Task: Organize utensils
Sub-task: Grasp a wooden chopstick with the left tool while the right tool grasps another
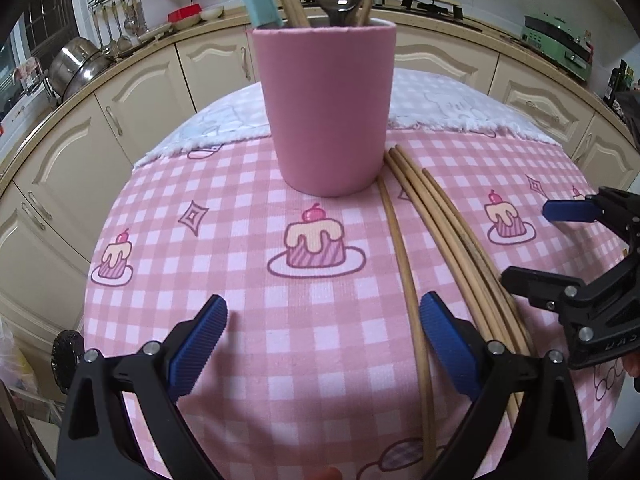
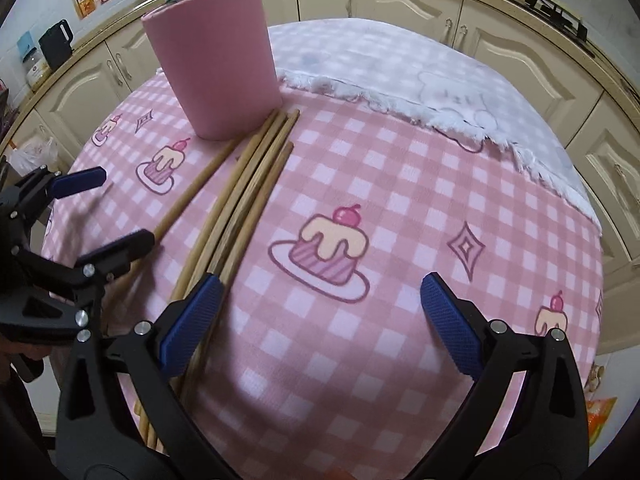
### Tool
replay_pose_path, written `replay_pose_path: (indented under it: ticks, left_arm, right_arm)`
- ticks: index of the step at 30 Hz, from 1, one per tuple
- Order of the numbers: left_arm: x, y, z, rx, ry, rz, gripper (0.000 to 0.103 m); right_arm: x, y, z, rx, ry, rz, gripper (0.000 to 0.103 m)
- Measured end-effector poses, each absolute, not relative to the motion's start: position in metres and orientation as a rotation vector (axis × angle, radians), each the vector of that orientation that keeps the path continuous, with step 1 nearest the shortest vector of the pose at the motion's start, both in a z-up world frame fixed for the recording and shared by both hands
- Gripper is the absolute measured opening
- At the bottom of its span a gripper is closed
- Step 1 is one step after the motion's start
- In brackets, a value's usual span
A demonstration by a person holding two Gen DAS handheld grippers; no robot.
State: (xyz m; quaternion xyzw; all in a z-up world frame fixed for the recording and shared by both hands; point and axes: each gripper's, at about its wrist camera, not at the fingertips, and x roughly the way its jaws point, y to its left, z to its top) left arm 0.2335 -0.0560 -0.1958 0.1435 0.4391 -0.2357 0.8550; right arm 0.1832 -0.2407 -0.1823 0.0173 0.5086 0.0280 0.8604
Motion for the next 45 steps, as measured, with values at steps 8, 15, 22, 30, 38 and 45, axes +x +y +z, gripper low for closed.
replay_pose_path:
  ticks: [8,15,22,30,38,45]
  left_arm:
    - [0.237,-0.061,-0.197,0.324,0.925,-0.474,0.095]
    - [0.240,-0.061,-0.193,0.323,0.927,-0.483,0.095]
    - [0.258,-0.075,-0.194,0.349,0.948,-0.467,0.094]
    - [0.258,-0.084,-0.196,0.406,0.947,-0.480,0.093]
    - [0.260,-0.089,-0.196,0.430,0.960,-0.513,0.089]
    - [0.266,-0.108,-0.193,0.411,1.025,-0.638,0.027]
  right_arm:
    - [0.185,-0.229,-0.184,0.032,1.069,0.049,0.097]
    - [0.183,-0.233,-0.180,-0.030,1.061,0.010,0.097]
    - [0.197,-0.233,-0.187,0.042,1.050,0.031,0.097]
    - [0.196,-0.229,-0.189,-0.006,1.057,0.006,0.097]
    - [0.190,-0.243,-0.186,-0.002,1.048,0.004,0.082]
    - [0.213,-0.237,-0.181,0.023,1.046,0.024,0.041]
